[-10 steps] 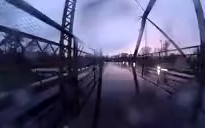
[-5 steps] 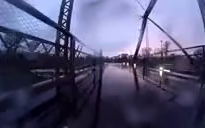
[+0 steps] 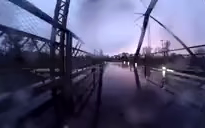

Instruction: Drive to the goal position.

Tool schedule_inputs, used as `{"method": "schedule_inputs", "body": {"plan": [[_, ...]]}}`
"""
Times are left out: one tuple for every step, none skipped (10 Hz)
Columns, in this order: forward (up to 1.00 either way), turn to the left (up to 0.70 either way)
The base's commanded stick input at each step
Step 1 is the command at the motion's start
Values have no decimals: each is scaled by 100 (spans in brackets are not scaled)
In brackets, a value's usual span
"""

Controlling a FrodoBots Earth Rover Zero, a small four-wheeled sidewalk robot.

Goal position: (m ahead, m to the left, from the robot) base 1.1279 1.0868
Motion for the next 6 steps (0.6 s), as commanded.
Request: {"method": "schedule_inputs", "body": {"plan": [[0,0],[0,0],[0,0],[0,0],[0,0],[0,0]]}}
